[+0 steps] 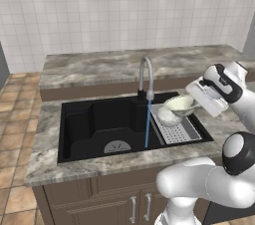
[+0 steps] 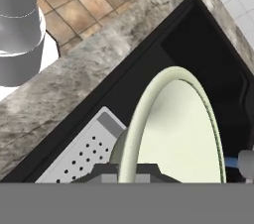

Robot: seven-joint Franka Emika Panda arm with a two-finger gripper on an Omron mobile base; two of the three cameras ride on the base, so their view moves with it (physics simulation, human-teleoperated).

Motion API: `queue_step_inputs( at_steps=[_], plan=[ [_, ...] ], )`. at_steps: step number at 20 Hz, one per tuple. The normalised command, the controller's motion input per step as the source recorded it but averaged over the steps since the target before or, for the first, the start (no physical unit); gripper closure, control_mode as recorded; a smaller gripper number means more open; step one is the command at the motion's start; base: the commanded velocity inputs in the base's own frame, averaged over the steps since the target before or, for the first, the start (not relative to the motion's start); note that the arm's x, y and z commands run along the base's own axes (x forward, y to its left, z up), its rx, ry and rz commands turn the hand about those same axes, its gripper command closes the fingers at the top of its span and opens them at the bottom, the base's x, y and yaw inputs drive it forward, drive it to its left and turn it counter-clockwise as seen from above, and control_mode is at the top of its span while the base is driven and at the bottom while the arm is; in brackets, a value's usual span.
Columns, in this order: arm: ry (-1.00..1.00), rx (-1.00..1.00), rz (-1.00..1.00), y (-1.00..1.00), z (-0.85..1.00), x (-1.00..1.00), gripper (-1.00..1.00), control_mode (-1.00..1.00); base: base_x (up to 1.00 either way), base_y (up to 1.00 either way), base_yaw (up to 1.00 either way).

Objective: Rinse each bowl for a few seconds and place them down in the sink or on the counter.

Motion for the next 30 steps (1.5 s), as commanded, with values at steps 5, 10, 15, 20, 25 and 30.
queue_step_inputs(
  at_steps=[5, 10, 15, 20, 25, 30],
  plan=[
    [0.00, 0.00, 0.04, 0.13, -0.18, 0.03, 1.00, -1.00, 0.00, 0.00, 0.00],
    [0.00, 0.00, 0.04, 0.14, -0.15, 0.08, 1.00, -1.00, 0.00, 0.00, 0.00],
    [-0.01, 0.01, 0.03, 0.15, -0.10, 0.09, 1.00, -1.00, 0.00, 0.00, 0.00],
    [-0.04, 0.01, 0.01, 0.11, -0.11, 0.13, 1.00, -1.00, 0.00, 0.00, 0.00],
    [-0.03, 0.01, 0.01, 0.03, -0.14, 0.19, 1.00, -1.00, 0.00, 0.00, 0.00],
    [0.00, 0.02, 0.01, 0.00, -0.13, 0.24, 1.00, -1.00, 0.00, 0.00, 0.00]
  ],
)
